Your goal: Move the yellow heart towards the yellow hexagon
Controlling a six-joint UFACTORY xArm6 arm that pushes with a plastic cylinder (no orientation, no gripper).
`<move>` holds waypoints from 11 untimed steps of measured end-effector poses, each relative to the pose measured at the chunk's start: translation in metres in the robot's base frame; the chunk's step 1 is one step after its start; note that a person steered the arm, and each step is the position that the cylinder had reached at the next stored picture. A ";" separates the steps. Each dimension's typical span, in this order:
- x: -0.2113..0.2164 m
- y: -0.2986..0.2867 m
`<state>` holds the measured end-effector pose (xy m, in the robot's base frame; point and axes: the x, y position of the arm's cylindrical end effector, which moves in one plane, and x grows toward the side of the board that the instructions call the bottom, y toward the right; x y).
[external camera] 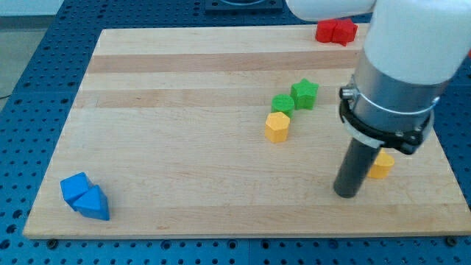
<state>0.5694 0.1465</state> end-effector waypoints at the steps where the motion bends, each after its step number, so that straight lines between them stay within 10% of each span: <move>1: -0.001 0.050; 4: -0.051 -0.084; 7: -0.057 0.045; 11: -0.102 0.039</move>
